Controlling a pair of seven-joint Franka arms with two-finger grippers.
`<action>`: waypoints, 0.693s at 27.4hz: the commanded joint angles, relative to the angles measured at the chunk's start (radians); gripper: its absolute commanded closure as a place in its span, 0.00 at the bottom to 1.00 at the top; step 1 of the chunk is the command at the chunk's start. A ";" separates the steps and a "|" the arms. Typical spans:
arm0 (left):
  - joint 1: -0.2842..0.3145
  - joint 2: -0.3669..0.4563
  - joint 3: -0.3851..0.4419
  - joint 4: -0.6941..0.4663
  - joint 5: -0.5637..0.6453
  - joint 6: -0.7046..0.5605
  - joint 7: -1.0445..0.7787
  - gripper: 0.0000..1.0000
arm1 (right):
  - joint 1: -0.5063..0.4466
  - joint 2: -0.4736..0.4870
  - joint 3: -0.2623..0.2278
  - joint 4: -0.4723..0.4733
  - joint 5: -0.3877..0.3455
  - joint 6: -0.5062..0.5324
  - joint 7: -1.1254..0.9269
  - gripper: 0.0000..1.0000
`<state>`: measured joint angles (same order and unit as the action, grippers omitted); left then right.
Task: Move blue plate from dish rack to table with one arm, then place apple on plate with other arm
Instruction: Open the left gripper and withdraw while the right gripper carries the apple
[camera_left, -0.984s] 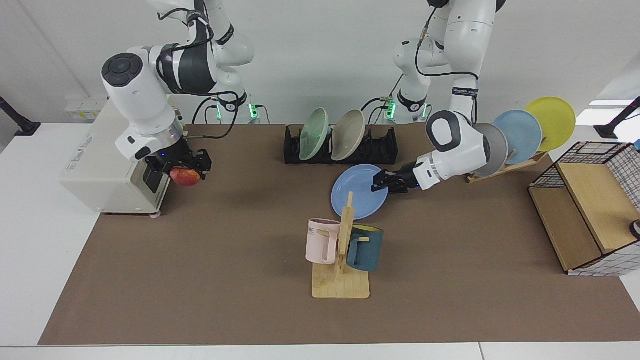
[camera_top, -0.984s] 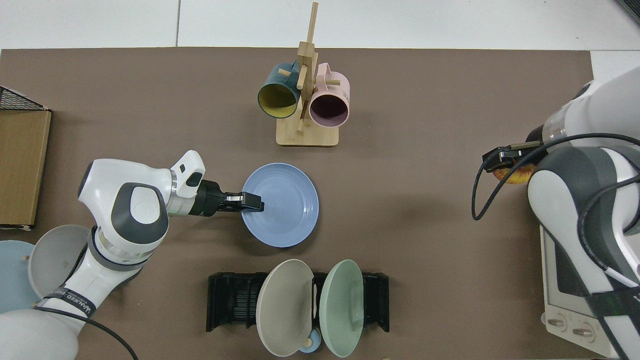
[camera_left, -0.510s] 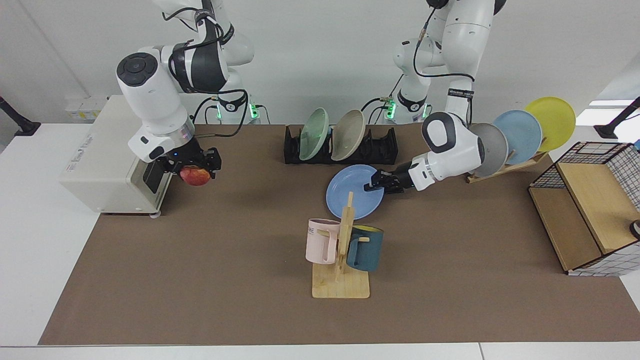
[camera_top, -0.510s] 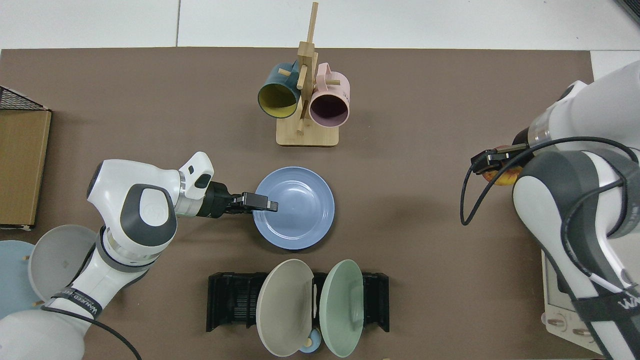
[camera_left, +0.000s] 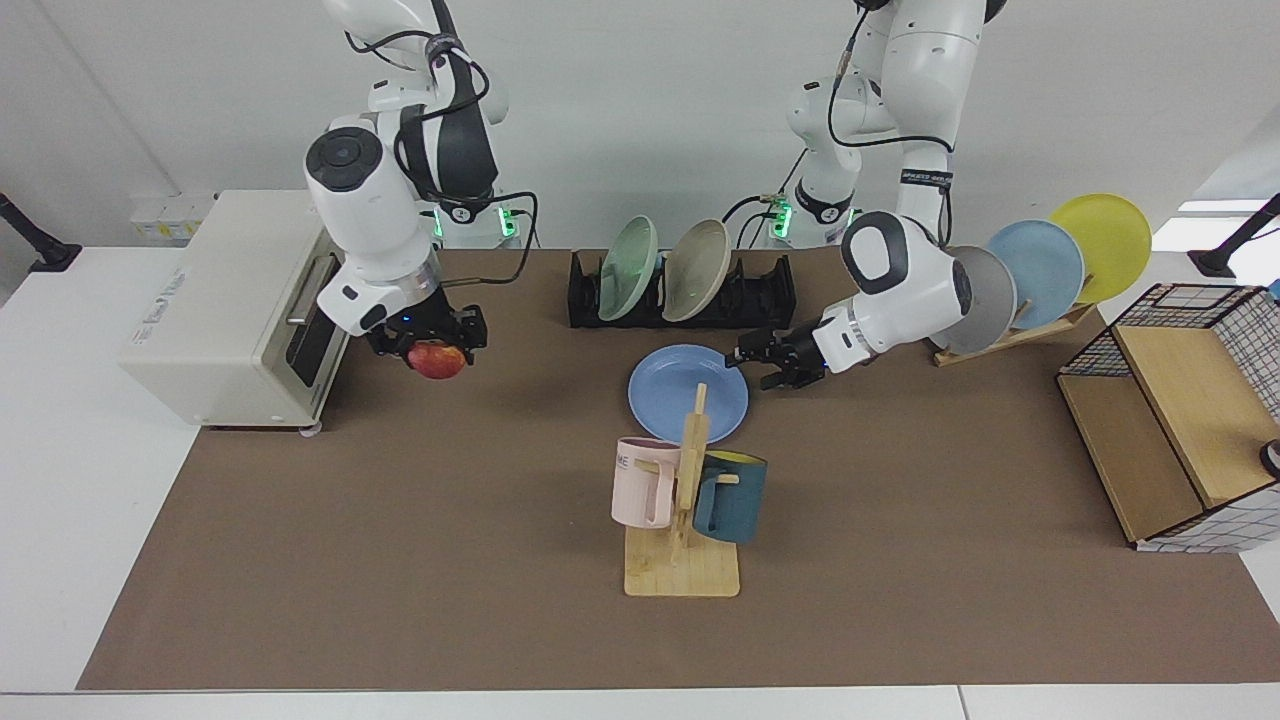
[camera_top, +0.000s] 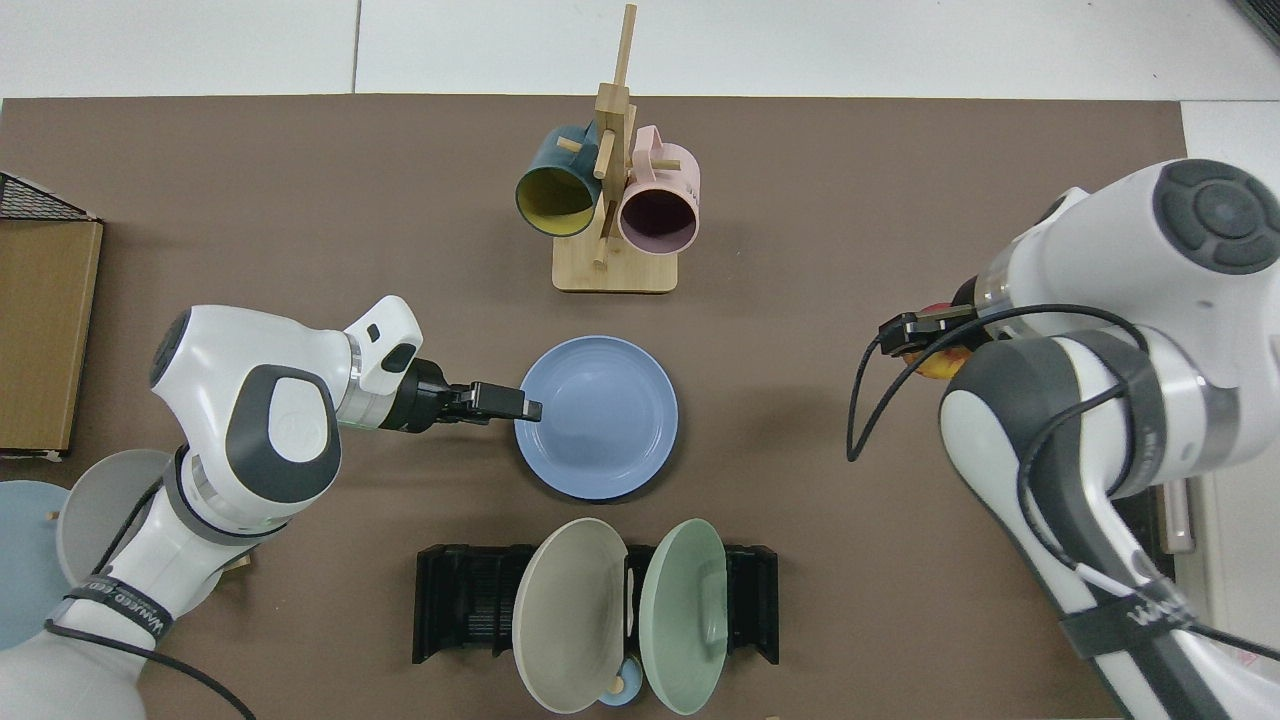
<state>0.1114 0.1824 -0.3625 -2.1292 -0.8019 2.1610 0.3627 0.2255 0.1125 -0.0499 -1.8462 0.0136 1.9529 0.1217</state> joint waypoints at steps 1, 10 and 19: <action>0.001 -0.093 0.008 0.017 0.208 -0.055 -0.178 0.00 | 0.057 0.044 -0.001 -0.045 0.008 0.112 0.097 1.00; -0.006 -0.176 0.062 0.181 0.602 -0.317 -0.303 0.00 | 0.150 0.108 -0.001 -0.030 0.037 0.169 0.228 1.00; -0.116 -0.205 0.209 0.363 0.742 -0.533 -0.298 0.00 | 0.261 0.196 -0.001 0.056 0.042 0.173 0.410 1.00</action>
<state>0.0707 -0.0135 -0.2364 -1.8422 -0.1146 1.7084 0.0823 0.4309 0.2451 -0.0459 -1.8628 0.0328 2.1210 0.4358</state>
